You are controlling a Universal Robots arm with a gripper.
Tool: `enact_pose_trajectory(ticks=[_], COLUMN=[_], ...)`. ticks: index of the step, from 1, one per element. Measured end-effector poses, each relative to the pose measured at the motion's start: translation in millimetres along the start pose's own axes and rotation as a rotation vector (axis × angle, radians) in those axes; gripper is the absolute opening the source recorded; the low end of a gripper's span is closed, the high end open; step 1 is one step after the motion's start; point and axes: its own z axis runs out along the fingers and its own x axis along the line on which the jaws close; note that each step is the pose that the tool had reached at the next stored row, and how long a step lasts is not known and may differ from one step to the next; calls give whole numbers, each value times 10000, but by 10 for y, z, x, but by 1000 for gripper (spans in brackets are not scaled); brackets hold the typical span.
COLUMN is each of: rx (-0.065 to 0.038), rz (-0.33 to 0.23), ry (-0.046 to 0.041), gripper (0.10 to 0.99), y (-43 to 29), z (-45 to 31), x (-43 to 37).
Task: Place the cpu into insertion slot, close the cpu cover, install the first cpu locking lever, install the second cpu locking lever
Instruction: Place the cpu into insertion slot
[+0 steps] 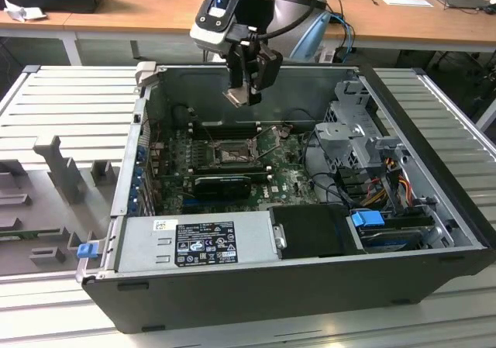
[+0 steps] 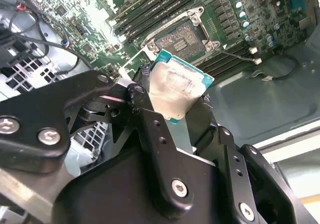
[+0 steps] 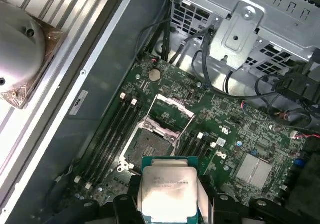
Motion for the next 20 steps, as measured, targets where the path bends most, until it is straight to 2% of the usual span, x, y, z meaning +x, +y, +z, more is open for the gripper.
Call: enact_pose_trajectory(ticks=[4, 11, 20], rx=[-12, -39, -68], rz=[621, 2019, 3453], ry=[-56, -180, -306], gripper=[529, 529, 529], y=[0, -1, -2], z=[3, 11, 20], x=[0, 0, 0])
